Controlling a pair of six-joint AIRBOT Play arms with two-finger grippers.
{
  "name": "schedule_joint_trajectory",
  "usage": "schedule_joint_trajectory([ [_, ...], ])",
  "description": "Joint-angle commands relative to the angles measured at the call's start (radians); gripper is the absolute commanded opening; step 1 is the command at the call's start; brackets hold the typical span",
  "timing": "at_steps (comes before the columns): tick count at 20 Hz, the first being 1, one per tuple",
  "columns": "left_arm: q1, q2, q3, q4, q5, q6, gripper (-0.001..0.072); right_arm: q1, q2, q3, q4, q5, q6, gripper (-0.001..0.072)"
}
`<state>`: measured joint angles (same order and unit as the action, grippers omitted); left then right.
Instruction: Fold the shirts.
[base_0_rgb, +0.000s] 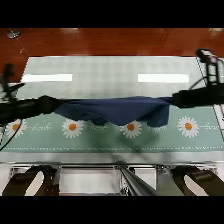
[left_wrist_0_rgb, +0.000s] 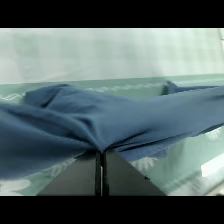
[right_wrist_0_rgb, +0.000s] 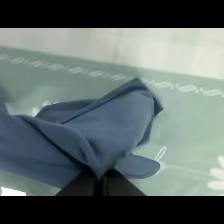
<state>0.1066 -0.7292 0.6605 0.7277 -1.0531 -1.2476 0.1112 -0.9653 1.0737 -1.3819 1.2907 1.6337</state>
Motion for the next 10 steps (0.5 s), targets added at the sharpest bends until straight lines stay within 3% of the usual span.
schedule_joint_trajectory([
  [1, -0.092, -0.219, -0.040, -0.013, 0.284, 0.017, 0.0030, -0.058, -0.261, 0.059, 0.017, -0.136, 0.019, 0.0020],
  [4, -0.152, -0.388, 0.034, -0.072, 0.412, 0.017, 0.0031, -0.122, -0.474, 0.222, 0.146, -0.136, 0.011, 0.0020],
  [5, -0.165, -0.434, 0.067, -0.085, 0.417, 0.017, 0.0033, -0.139, -0.529, 0.275, 0.203, -0.138, 0.011, 0.0092],
  [6, -0.172, -0.480, 0.107, -0.084, 0.410, 0.017, 0.0140, -0.154, -0.572, 0.323, 0.258, -0.132, 0.010, 0.0406],
  [7, -0.173, -0.513, 0.146, -0.084, 0.388, 0.017, 0.0464, -0.173, -0.607, 0.373, 0.315, -0.106, -0.007, 0.0640],
  [8, -0.158, -0.541, 0.195, -0.062, 0.343, 0.018, 0.0697, -0.195, -0.630, 0.426, 0.359, -0.054, -0.038, 0.0627],
  [10, -0.083, -0.558, 0.307, 0.073, 0.190, 0.014, 0.0700, -0.257, -0.634, 0.529, 0.352, 0.074, -0.091, 0.0627],
])
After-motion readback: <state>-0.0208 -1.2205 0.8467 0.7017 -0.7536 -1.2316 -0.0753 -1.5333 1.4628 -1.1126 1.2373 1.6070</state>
